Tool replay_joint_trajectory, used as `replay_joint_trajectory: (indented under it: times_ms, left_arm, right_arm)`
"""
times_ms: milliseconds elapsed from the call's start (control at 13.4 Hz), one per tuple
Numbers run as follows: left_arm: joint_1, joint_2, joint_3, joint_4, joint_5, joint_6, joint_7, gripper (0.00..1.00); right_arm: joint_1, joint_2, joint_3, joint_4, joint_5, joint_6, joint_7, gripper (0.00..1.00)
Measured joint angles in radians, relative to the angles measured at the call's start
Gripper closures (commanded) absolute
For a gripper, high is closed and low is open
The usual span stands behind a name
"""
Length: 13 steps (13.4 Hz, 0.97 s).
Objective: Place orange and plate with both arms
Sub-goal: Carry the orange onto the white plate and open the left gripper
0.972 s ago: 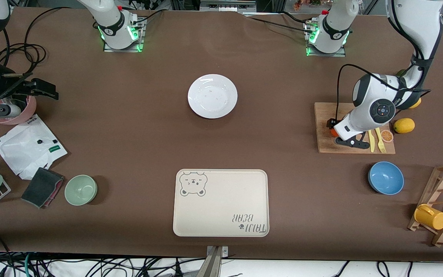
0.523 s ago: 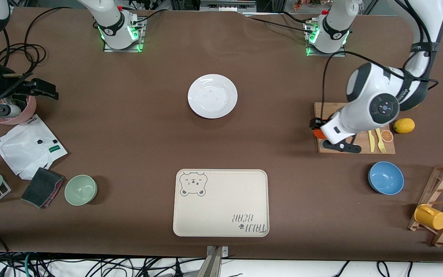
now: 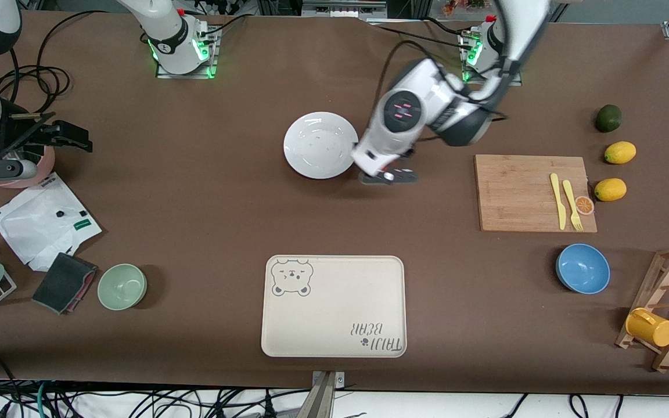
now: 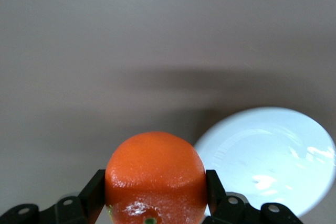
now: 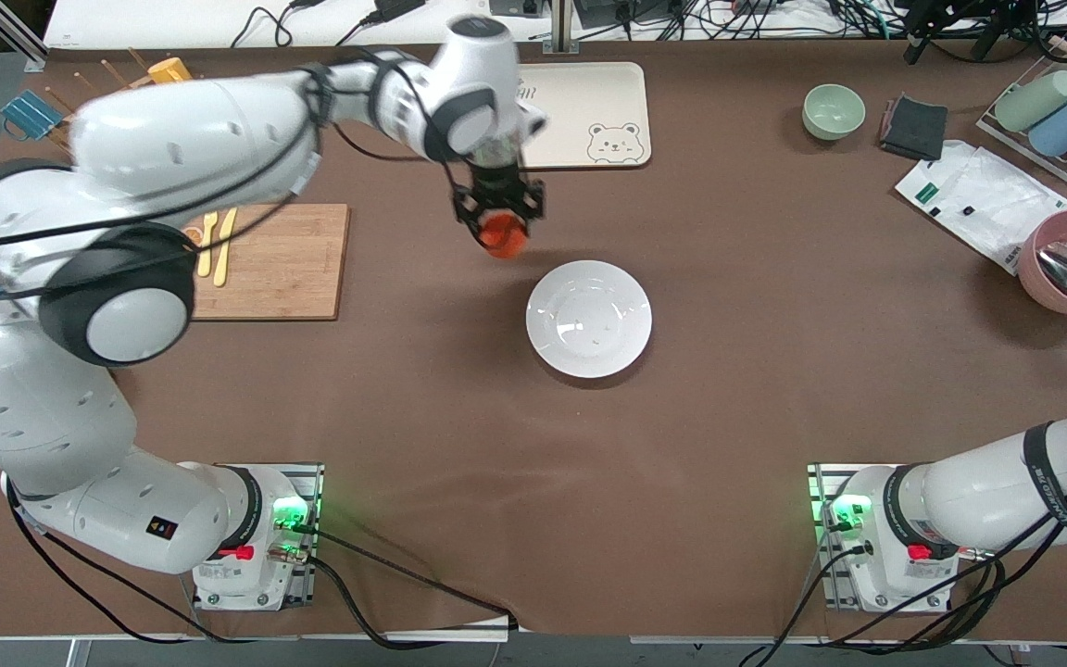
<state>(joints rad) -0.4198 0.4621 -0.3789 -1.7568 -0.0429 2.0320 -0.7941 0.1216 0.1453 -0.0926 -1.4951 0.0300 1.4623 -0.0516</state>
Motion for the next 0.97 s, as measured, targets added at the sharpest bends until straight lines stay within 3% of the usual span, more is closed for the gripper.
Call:
replay_joint_trajectory:
  times_ms: [448, 747, 972]
  left_arm:
    - [-0.197, 0.148, 0.001, 0.012, -0.001, 0.23, -0.176, 0.71]
    - [-0.305, 0.169, 0.008, 0.017, -0.001, 0.26, -0.263, 0.72]
    - [-0.309, 0.189, 0.046, 0.018, 0.0, 0.267, -0.263, 0.69]
  right_arm:
    - [0.0, 0.002, 0.0, -0.019, 0.0, 0.009, 0.0, 0.0]
    - [0.001, 0.002, 0.008, -0.02, 0.001, 0.011, -0.001, 0.0]
    - [0.002, 0.001, 0.024, -0.02, 0.001, 0.011, -0.001, 0.0]
